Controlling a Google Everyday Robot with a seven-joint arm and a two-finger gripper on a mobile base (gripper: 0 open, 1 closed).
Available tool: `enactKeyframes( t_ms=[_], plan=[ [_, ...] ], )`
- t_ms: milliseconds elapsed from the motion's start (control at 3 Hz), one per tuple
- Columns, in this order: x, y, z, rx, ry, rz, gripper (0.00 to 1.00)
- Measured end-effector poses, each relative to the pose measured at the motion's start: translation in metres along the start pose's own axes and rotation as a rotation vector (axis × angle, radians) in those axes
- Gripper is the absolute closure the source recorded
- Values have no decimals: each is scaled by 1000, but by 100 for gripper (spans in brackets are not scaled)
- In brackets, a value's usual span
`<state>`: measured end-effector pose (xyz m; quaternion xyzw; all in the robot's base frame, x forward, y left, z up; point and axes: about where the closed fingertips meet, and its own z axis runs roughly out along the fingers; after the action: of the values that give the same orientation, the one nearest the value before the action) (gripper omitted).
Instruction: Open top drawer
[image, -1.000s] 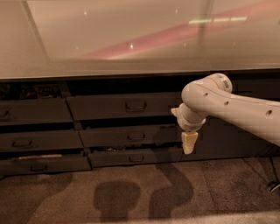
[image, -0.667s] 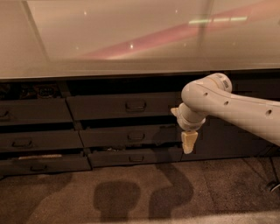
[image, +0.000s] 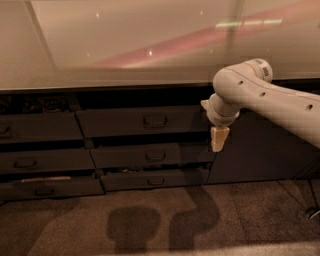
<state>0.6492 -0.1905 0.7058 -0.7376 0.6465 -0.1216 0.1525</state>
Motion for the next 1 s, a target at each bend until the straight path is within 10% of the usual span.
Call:
enactKeyframes(
  t_ms=[1000],
  plan=[
    [45,-37,43,28,76,25,0]
  ],
)
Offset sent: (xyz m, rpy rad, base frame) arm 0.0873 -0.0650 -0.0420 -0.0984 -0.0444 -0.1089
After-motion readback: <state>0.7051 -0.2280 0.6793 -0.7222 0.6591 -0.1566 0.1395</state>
